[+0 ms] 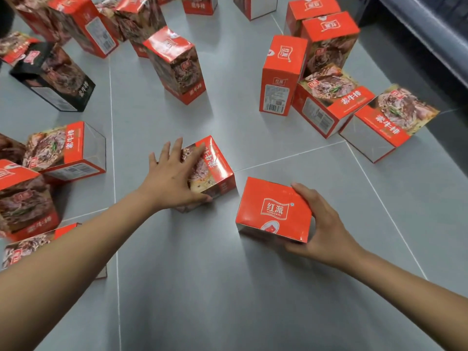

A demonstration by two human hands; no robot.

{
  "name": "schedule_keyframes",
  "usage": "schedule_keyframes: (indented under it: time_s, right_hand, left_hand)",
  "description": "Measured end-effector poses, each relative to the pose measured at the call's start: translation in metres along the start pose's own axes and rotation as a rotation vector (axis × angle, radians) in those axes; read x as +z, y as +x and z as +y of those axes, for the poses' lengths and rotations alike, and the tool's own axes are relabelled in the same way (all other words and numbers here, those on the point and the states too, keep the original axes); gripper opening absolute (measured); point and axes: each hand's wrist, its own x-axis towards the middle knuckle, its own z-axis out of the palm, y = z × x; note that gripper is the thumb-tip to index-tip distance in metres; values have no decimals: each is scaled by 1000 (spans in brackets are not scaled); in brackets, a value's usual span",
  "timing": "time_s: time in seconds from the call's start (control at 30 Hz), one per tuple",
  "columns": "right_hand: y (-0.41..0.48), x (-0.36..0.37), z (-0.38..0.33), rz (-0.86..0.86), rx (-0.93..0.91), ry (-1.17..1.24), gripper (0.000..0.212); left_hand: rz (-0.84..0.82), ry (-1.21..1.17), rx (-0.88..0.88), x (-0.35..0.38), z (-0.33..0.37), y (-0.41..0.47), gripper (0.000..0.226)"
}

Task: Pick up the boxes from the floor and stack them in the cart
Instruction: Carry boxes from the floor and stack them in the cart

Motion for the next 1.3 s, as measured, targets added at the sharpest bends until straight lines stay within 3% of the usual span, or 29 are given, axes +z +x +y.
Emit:
schedule_keyframes:
  time_s: [0.23, 0.53, 0.63, 0.7, 0.8, 1.03, 1.17, 1.3]
  right_hand:
    - [13, 11, 6, 151, 50, 69, 99]
    - [18, 16, 4, 142, 39, 33, 103]
    - [17, 16, 3, 161, 58, 55, 103]
    - [17, 19, 2, 177, 68, 60, 104]
    - [14, 24, -1, 184, 82, 64, 104]
    - [10, 27, -1, 175, 96, 54, 106]
    - [17, 29, 1, 188, 71, 58, 102]
    - [29, 30, 1, 248, 71, 72, 92]
  left_hand:
    - [68, -148, 26, 23, -34, -21, 135]
    - [313, -226, 171, -8, -35, -29, 105]
    - [419, -279, 143, -34, -14, -25, 101]
    - [409, -246, 50, -41, 8, -17, 99]
    - [245, -127, -49, -37, 27, -5, 97]
    - [110, 191, 467, -42, -20, -10, 121]
    - [194, 219, 560, -45, -24, 8, 96]
    - [278, 185, 494, -38, -15, 12, 95]
